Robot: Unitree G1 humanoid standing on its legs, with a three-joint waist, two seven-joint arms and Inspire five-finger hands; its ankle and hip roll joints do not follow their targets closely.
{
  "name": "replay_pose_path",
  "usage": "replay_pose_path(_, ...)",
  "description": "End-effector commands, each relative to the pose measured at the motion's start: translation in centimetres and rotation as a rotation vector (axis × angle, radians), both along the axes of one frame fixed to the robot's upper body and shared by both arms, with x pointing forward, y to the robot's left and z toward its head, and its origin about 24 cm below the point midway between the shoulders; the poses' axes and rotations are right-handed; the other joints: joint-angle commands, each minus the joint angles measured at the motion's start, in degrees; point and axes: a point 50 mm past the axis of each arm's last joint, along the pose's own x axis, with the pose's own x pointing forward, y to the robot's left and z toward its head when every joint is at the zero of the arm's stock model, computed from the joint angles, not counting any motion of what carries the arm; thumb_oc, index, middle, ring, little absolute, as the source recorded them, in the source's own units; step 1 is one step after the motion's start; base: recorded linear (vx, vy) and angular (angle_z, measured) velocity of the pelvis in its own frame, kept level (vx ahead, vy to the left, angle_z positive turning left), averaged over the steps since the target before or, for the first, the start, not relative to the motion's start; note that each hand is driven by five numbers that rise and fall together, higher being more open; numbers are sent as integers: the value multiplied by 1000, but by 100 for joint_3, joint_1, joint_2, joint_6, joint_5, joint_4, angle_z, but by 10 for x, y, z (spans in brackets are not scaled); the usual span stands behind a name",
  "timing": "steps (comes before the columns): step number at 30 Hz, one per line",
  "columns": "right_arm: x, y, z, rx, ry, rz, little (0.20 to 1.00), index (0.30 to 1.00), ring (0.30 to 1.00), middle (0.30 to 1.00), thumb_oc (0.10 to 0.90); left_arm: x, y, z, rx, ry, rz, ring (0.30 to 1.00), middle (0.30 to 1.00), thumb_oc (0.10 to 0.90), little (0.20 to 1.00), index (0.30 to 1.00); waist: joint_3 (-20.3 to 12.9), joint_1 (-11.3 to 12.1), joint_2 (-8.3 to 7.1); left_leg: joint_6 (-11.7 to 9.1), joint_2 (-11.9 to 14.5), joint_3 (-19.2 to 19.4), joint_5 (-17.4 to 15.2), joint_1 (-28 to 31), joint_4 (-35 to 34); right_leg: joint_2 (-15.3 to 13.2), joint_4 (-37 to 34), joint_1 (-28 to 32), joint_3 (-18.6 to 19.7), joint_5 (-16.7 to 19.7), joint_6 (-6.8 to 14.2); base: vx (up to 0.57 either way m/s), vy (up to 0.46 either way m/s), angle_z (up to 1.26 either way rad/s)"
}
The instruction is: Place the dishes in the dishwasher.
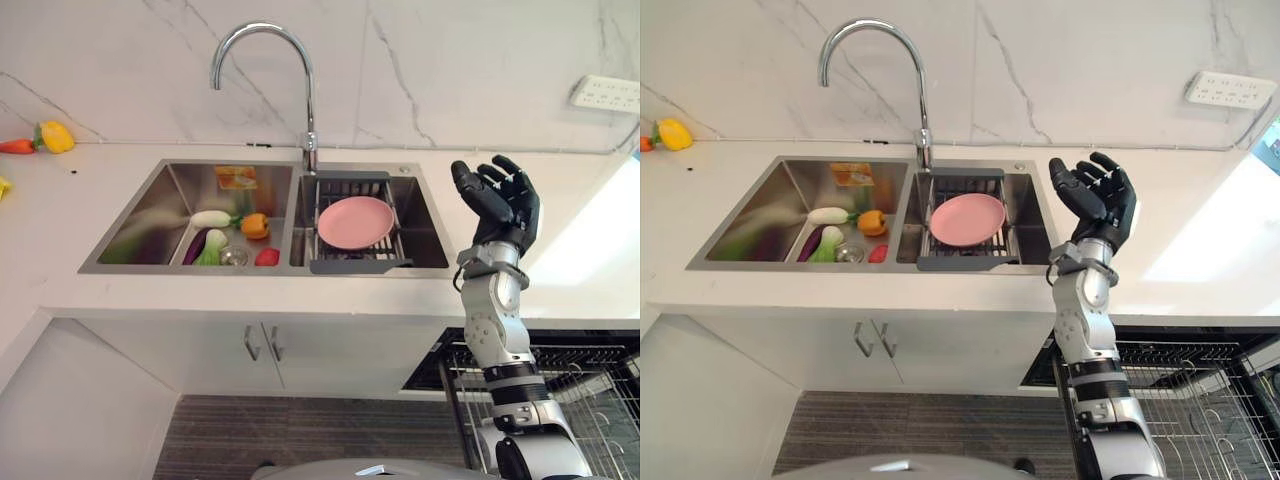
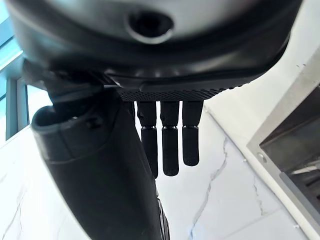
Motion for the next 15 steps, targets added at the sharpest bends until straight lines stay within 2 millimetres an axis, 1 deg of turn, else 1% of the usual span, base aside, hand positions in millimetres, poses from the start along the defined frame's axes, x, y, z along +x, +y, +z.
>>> replay_pose_path(1,2,-7,71,81,-390,7,300,300,300,300,400,15,17,5,56,-20,-29,900,900,800,900,900,219,171,-14,372,-206,57,-534,165,58,-332,171,172,153,-632,258,0,0,0)
replay_pose_path(5,2,-4,72,151,-425,32,300,300,300,300,400,14,17,4,53,-17,-17,900,900,800,900,900,208,176,-12,364,-205,55,-525,156,58,-340,169,171,133,-620,260,0,0,0)
replay_pose_path(6,2,-4,72,160,-429,35,340,340,340,340,427,14,16,4,52,-15,-16,900,900,800,900,900,206,173,-9,365,-208,55,-523,155,58,-341,169,171,133,-618,259,0,0,0)
replay_pose_path(7,2,-3,72,172,-435,42,653,653,653,653,635,14,16,4,50,-14,-17,900,900,800,900,900,208,176,-10,360,-206,63,-517,151,58,-350,170,170,119,-613,261,0,0,0)
replay_pose_path(8,2,-4,72,172,-436,42,900,900,900,900,800,14,16,4,50,-14,-17,900,900,800,900,900,207,176,-11,360,-206,63,-516,151,58,-350,170,170,119,-612,262,0,0,0)
replay_pose_path(10,2,-1,71,203,-445,59,900,900,900,900,800,14,16,4,50,-11,-19,900,900,800,900,900,203,181,-8,355,-203,69,-511,144,58,-356,166,166,115,-609,264,0,0,0)
replay_pose_path(13,4,6,68,322,-481,112,900,900,900,900,800,15,15,3,45,-9,-22,900,900,800,900,900,195,190,-13,348,-200,69,-508,130,58,-366,161,169,94,-602,267,0,0,0)
replay_pose_path(14,6,11,68,386,-500,133,900,900,900,900,800,16,15,3,43,-8,-21,900,900,800,900,900,188,207,-10,344,-204,67,-506,125,58,-367,161,166,94,-599,267,0,0,0)
replay_pose_path(15,6,11,67,388,-501,135,900,900,900,900,800,16,15,3,44,-8,-20,900,900,800,900,900,188,206,-14,344,-205,68,-506,124,58,-368,161,165,95,-599,267,0,0,0)
